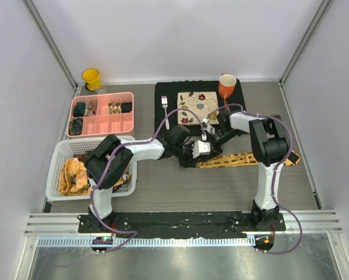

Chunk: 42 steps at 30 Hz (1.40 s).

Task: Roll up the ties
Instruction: Roll the tie at the center of the board.

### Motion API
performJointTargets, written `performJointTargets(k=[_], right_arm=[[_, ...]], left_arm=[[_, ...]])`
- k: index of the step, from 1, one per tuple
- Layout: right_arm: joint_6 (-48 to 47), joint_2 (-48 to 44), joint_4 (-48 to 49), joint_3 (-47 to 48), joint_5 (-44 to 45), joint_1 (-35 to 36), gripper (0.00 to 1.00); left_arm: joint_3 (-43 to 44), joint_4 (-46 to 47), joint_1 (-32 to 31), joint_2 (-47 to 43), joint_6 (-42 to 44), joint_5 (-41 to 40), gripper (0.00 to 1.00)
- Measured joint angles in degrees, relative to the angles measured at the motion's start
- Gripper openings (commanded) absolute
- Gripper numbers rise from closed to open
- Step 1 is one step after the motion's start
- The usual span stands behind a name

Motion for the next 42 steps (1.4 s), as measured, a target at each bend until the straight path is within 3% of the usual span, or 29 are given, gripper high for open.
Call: performJointTargets(k=[1,4,16,20,24,26,27,30,33,37,42], right_arm=[[0.33,0.02,-0.02,0.0,-0.15,-0.02,0.01],[0.42,0.02,0.26,-0.26,1.07,-0.26,0.01],[0.48,0.15,0.39,-2.01,6.93,-3.34,0.01],[0.57,0.2,0.57,-2.1,7.02,-3.34,0.01],[0.57,0.17,1.29,-2.69,6.56,-3.39,0.01],[0.59,0.17,1.64,-2.97,6.1,-3.41,0.01],[0.59,0.17,1.75,-3.02,5.9,-3.37,0.01],[0.81,0.17,1.99,-2.95,5.77,-3.23,0.02],[1.31,0.2,1.99,-2.56,5.86,-2.78,0.12],[2.08,0.24,2.73,-1.27,5.57,-0.98,0.36],[1.07,-0.59,2.12,0.0,5.01,-1.03,0.46]], left_arm=[[0.09,-0.13,-0.02,0.0,0.04,-0.04,0.47],[0.2,-0.46,-0.09,0.0,0.24,-0.22,0.56],[0.61,0.33,-0.04,0.04,-1.75,-0.5,0.77],[0.61,3.85,0.02,0.48,-3.76,1.7,0.8],[0.92,9.07,0.02,2.75,-7.63,3.1,0.73],[1.18,11.69,-0.02,4.63,-8.85,3.69,0.59],[1.51,12.07,-0.07,4.96,-9.33,3.74,0.48],[1.88,10.84,-0.39,5.2,-9.14,4.85,0.31],[1.86,9.05,-0.59,4.42,-7.48,3.85,0.24],[-0.31,7.13,-0.68,1.62,-3.56,0.39,0.23],[-1.27,4.0,-0.68,-0.52,0.04,-2.67,0.27]])
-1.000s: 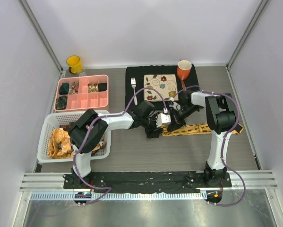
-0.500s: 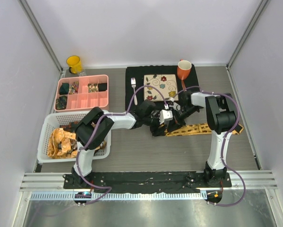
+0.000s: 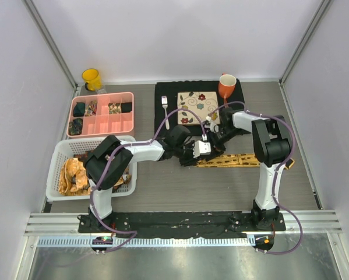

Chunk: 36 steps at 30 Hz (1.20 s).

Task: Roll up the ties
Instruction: Roll the tie at the center of the board.

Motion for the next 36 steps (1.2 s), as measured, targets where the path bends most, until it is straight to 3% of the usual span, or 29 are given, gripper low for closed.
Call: performJointTargets(k=[4,11,14,15,17,18,19,23,28,31,32,36], right_arm=[[-1.05,-2.47,-0.94,0.04,-1.51,-1.38,0.51],[0.9,-5.31,0.35,0.04,-4.94,0.44,0.46],[1.29,-4.66,1.16,0.04,-4.46,1.49,0.35],[1.51,-4.22,1.55,0.04,-3.76,1.79,0.22],[1.33,-3.23,1.79,0.04,-2.82,1.95,0.08],[1.97,-2.75,1.7,0.0,-2.86,1.88,0.01],[2.21,-2.64,1.68,-0.07,-2.95,1.86,0.01],[2.29,-2.62,1.77,-0.37,-1.4,1.75,0.01],[1.79,-1.79,1.07,-1.09,2.1,-0.13,0.01],[1.11,-0.81,0.52,-1.31,3.34,-1.46,0.01],[0.94,-0.66,0.48,-1.44,3.76,-1.86,0.01],[0.59,-0.59,0.55,-1.62,4.46,-2.32,0.01]], left_arm=[[0.35,-1.16,-0.02,0.0,1.31,-0.59,0.3],[1.99,-3.85,-0.2,0.42,2.62,-0.96,0.35],[2.62,-4.79,-0.26,0.63,3.15,-0.96,0.36],[2.84,-5.14,-0.26,0.74,3.28,-0.96,0.37],[3.26,-5.75,-0.26,0.87,3.48,-0.92,0.38],[3.48,-6.08,-0.28,1.01,3.52,-0.92,0.4],[3.63,-6.21,-0.33,1.11,3.56,-0.9,0.42],[3.82,-6.38,-0.33,1.27,4.15,-0.79,0.59],[3.76,-6.19,0.07,1.33,2.75,-0.96,0.69],[3.32,-4.85,0.74,1.27,-0.07,-1.05,0.86],[2.82,-3.69,0.98,1.07,-1.25,-1.16,0.99],[1.22,-0.7,1.42,-0.98,-4.7,-2.01,1.0]])
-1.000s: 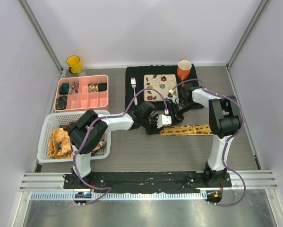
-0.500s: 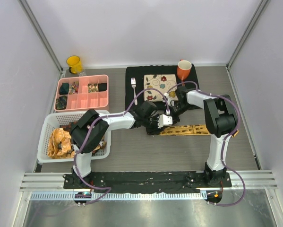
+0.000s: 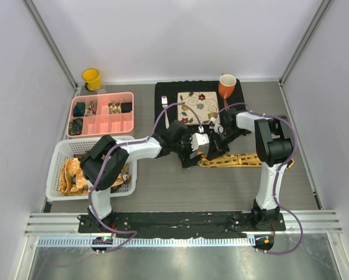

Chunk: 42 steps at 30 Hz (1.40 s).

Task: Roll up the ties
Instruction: Roll the tie at the center of the board.

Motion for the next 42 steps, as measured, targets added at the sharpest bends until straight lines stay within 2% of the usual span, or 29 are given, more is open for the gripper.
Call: performJointTargets(k=[4,7,10,15,24,27,32,40,42], right_arm=[[-0.13,0.0,0.07,0.0,0.09,0.09,0.01],[-0.33,-0.31,0.46,-0.2,0.24,0.31,0.01],[-0.52,-0.92,1.36,-0.72,0.63,0.9,0.01],[-0.22,-1.03,2.62,-0.83,0.44,2.95,0.01],[1.27,-0.94,4.44,-0.57,-0.09,5.18,0.01],[1.68,-0.72,4.5,-0.22,-0.11,5.42,0.01],[1.84,-0.66,4.48,0.09,-0.09,5.73,0.01],[3.02,-1.64,4.42,0.13,0.57,6.34,0.01],[3.54,-2.19,3.85,0.09,0.96,6.47,0.01]], left_arm=[[-2.34,4.48,0.09,-5.03,-3.74,-2.67,1.0],[-8.07,12.68,0.09,-12.41,-8.57,-6.03,1.0],[-7.76,13.33,0.13,-15.76,-10.58,-6.16,1.0],[-5.42,12.79,0.92,-12.44,-11.26,0.09,0.97],[-5.53,13.35,1.11,-0.83,-13.57,4.66,0.89],[-5.53,13.2,1.11,1.01,-12.94,5.57,0.85],[-6.34,12.83,0.39,1.42,-7.3,4.55,0.65],[-6.21,10.64,-1.62,1.05,-0.85,2.69,0.48],[-5.97,9.92,-1.95,0.96,-0.02,2.49,0.48]])
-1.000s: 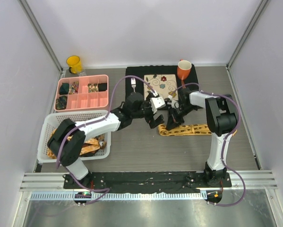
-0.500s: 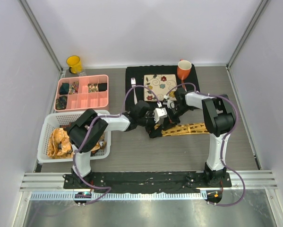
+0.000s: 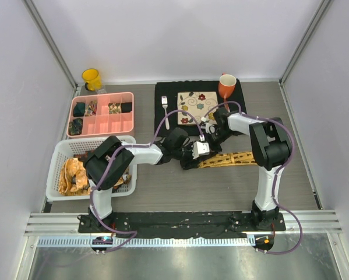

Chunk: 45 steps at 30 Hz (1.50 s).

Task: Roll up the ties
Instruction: Roll the tie at the center of the board.

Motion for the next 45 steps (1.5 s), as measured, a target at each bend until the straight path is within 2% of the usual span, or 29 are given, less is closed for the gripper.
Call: performJointTargets(k=[2,7,14,17,20,21,24,27,33,36,45], right_arm=[[0.63,-0.85,-0.24,-0.48,0.57,0.11,0.01],[2.14,-2.51,0.72,-2.84,1.36,0.13,0.01],[3.19,0.11,1.57,-2.95,-0.42,-1.81,0.01],[3.26,1.7,0.74,-2.29,-2.49,-2.89,0.01],[3.23,2.08,0.7,-2.27,-3.3,-3.17,0.01],[3.21,2.08,0.74,-2.27,-3.39,-3.17,0.01],[3.19,2.05,0.85,-2.34,-3.58,-3.19,0.12],[2.6,1.79,0.46,-2.1,-3.37,-3.5,0.3],[-3.37,1.55,-5.79,4.22,0.07,-4.48,0.5],[-6.16,0.11,-8.26,6.45,-0.9,-5.22,0.54],[-6.93,-1.14,-12.81,4.96,-10.47,-3.8,0.51]], left_arm=[[0.15,-0.5,-0.13,-0.04,0.5,-0.17,0.5],[0.48,-1.03,-0.33,-0.11,1.36,-0.68,0.62],[0.5,-0.76,-0.17,-0.11,1.42,-0.46,0.61],[0.39,-0.61,0.17,-0.11,1.29,0.63,0.58],[0.37,-0.76,0.46,-0.07,0.81,1.66,0.45],[0.37,-0.83,0.59,0.02,0.39,2.01,0.37],[0.66,-1.44,0.9,0.15,-0.31,3.06,0.26],[1.05,-2.4,0.92,0.17,0.24,3.45,0.22],[1.57,-4.26,0.92,0.17,2.29,3.19,0.2],[2.01,-5.29,0.92,0.17,3.08,3.04,0.2],[3.28,-7.89,0.92,0.17,3.23,1.86,0.22]])
